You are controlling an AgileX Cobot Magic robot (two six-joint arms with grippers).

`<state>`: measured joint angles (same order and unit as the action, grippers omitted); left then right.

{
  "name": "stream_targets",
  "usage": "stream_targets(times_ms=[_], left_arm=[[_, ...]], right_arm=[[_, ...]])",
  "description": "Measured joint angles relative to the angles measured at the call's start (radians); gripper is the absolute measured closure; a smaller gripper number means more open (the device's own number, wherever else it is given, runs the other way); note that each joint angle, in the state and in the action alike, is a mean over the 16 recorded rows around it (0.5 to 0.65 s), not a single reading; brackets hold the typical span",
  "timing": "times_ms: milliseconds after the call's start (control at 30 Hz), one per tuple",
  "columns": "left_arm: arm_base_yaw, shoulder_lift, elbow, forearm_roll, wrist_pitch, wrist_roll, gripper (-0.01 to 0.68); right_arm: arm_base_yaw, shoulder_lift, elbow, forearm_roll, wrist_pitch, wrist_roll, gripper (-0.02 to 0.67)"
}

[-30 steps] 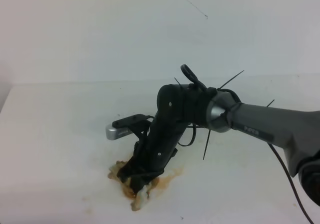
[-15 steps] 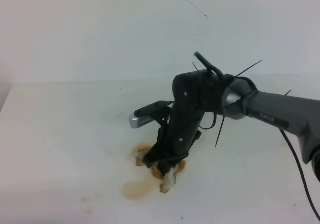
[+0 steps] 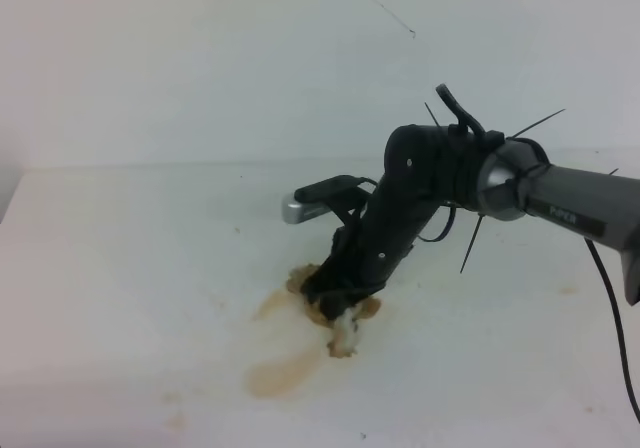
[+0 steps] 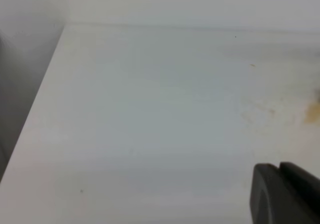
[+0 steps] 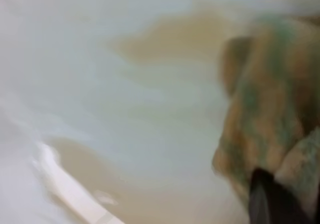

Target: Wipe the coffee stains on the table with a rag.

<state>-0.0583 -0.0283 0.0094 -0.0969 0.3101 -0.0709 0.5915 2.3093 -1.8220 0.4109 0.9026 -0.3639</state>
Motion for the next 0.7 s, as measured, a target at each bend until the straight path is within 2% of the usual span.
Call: stream_targets(times_ms=[200,333,467,700], left_arm=[[0.0,0.0,0.0,0.0,0.0,0.0,0.672],[0.0,0.0,0.0,0.0,0.0,0.0,0.672],[0.0,0.0,-0.005,0.0,0.0,0.0,0.672],[0.0,0.0,-0.009,0.0,0.0,0.0,0.672]], right_arm=[[0.034,-0.001,0.0,0.171,-0.035,-0.096,0.651],[0.071,-0.001,0.0,0.226,-0.011,-0.125,0.65],[0.117,-0.001,0.0,0.188,0.036,-0.112,0.649],[0.168,-0.001,0.0,0.03,0.078,-0.036,0.647]])
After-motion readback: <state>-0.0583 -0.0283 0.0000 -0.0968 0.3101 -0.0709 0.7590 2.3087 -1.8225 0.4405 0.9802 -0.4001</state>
